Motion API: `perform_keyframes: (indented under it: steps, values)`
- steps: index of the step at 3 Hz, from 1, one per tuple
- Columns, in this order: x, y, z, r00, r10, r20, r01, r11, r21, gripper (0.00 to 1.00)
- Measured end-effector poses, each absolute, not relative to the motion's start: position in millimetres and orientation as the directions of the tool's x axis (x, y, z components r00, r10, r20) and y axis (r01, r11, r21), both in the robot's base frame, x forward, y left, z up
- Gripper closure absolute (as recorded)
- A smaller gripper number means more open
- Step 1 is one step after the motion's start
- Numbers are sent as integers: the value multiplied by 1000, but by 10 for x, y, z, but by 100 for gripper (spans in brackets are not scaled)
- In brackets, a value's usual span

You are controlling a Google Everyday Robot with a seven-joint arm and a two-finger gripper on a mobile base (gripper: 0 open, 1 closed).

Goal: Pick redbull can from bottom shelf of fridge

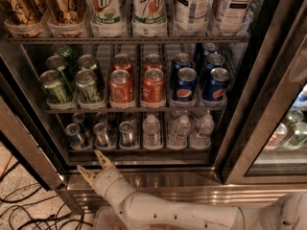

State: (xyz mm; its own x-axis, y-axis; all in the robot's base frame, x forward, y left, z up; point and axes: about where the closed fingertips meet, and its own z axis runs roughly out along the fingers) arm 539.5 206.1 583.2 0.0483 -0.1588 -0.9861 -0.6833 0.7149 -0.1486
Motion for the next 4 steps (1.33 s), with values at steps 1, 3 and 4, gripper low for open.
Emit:
perform_keyframes:
  steps: [1,3,4]
  values:
    - [5549,2094,5909,74,-168,-983,-694,700,-172,39]
    - [5916,2273,6051,124,-136,-983,-721,668,-183,34]
    - [6072,2357,6103,139,-113,-984,-735,654,-179,34]
